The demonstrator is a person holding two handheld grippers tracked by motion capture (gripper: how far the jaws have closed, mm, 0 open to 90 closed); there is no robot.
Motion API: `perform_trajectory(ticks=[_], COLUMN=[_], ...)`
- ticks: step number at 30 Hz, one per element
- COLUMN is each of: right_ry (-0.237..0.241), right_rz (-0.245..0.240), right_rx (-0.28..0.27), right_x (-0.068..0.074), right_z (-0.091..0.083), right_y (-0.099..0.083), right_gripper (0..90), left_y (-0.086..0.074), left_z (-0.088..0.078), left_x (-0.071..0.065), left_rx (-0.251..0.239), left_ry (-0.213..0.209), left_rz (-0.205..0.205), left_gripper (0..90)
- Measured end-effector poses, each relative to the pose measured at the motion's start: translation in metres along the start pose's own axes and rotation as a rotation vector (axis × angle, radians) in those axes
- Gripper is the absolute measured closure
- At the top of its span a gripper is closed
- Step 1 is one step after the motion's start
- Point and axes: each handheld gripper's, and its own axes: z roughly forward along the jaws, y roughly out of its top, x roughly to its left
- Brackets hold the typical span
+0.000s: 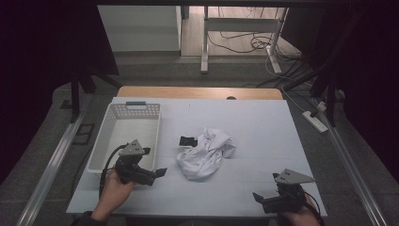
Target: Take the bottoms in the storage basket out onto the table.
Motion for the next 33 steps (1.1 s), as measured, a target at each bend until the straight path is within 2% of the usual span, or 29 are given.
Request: perform_trajectory(ticks=[33], right_ry=[-0.002], right_rz=[0.002], right_rx=[0.005], right_x=[0.0], right_z=[0.0], right_y=[0.0], right_gripper=[0.0], left_y=[-0.04], left_z=[-0.036], left_x=[-0.002], left_rx=[-0.006], left_ry=[0.074], left_rz=[-0.068], left_gripper=[0.0])
